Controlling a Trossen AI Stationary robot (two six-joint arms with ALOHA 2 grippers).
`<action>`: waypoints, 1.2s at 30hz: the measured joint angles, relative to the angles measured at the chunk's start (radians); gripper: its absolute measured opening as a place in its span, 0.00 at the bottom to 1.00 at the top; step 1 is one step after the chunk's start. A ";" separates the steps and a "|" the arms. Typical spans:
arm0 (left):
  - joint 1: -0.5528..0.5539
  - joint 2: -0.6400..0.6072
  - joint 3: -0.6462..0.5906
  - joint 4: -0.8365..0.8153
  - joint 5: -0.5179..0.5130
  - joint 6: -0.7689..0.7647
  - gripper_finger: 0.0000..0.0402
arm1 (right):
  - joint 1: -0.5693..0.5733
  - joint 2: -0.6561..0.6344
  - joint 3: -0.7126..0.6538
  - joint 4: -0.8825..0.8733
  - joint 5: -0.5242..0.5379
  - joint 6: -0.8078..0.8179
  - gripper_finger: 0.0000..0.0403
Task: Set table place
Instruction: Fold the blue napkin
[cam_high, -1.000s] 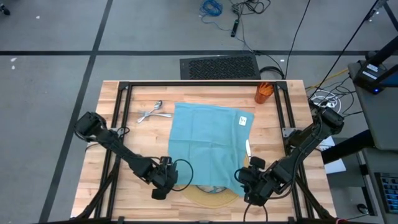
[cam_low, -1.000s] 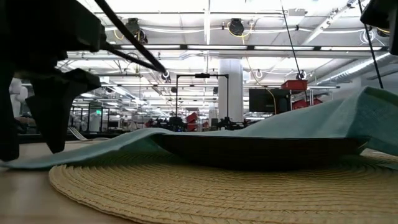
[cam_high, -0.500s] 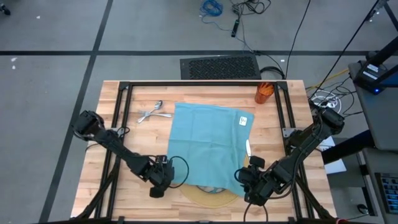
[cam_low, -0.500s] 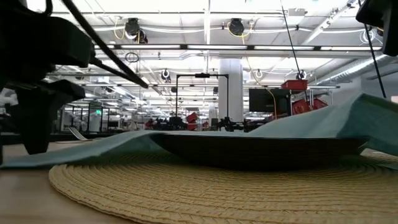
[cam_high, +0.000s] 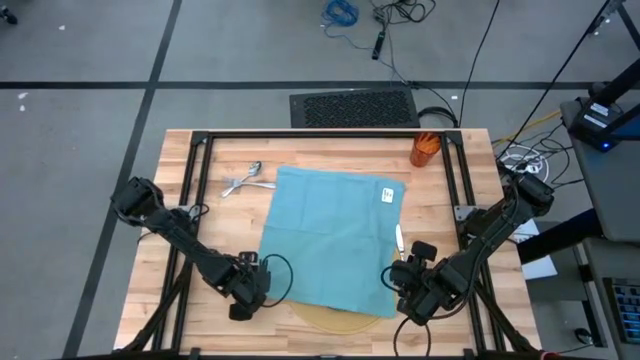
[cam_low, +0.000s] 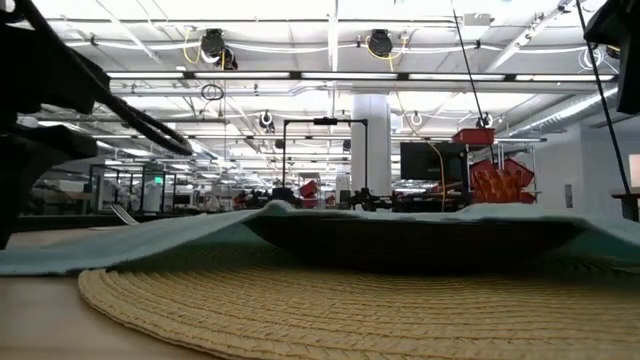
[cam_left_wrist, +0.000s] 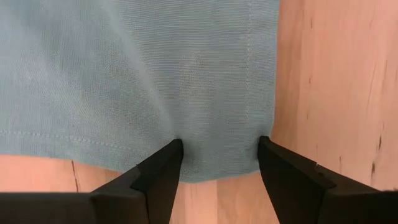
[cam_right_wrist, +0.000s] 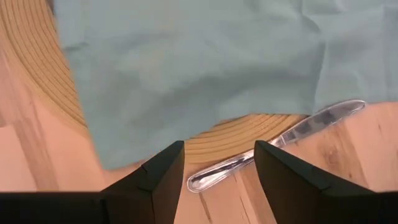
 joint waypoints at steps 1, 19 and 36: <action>0.000 -0.004 0.000 -0.012 0.006 -0.001 0.49 | 0.001 0.000 0.000 0.001 0.002 0.002 0.46; -0.001 -0.113 0.005 -0.022 -0.122 -0.002 0.49 | 0.017 0.000 -0.022 0.191 0.026 0.051 0.46; -0.094 -0.112 0.010 0.032 -0.175 -0.110 0.49 | 0.074 0.000 -0.289 0.956 -0.108 0.021 0.46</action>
